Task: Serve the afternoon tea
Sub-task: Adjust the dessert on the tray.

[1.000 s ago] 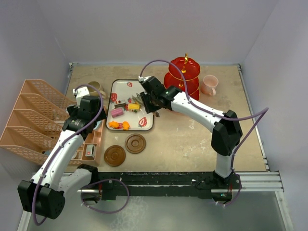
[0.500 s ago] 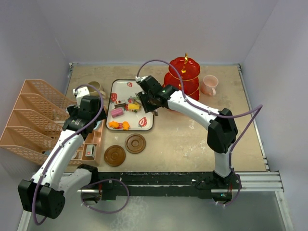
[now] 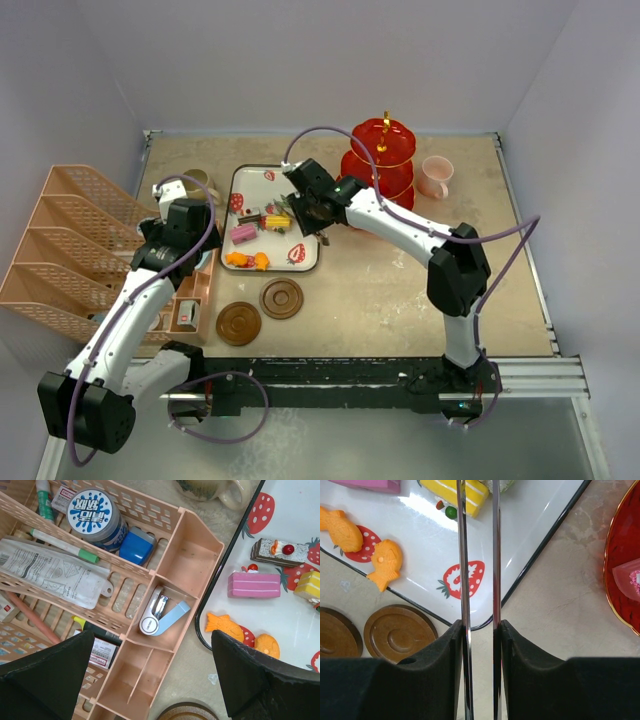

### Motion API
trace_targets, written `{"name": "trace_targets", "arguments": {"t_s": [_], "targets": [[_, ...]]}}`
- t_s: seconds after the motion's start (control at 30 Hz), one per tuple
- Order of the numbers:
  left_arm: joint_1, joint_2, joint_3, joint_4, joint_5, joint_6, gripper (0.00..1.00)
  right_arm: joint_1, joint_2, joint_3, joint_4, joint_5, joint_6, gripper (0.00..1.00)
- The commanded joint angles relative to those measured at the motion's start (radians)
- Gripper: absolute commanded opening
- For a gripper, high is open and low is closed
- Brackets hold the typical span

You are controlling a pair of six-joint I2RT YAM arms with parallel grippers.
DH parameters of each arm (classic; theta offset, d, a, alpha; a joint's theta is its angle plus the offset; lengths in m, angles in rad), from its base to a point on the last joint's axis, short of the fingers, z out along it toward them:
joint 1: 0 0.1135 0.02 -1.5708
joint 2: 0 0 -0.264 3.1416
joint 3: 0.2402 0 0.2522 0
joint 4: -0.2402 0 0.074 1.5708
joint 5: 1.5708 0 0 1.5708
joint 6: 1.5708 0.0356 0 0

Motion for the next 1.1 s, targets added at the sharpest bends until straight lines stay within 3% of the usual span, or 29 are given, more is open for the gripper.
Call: {"name": "trace_targets", "arguments": {"t_s": [0.0, 0.33, 1.07], "targets": [[-0.004, 0.002, 0.007, 0.023, -0.022, 0.006, 0.98, -0.038, -0.012, 0.034, 0.027, -0.029, 0.037, 0.35], [-0.004, 0.009, 0.006, 0.023, -0.021, 0.008, 0.98, -0.165, -0.064, -0.088, 0.134, -0.205, 0.069, 0.34], [-0.003, 0.011, 0.008, 0.024, -0.021, 0.007, 0.98, -0.170, -0.067, 0.010, 0.077, -0.166, 0.033, 0.39]]}}
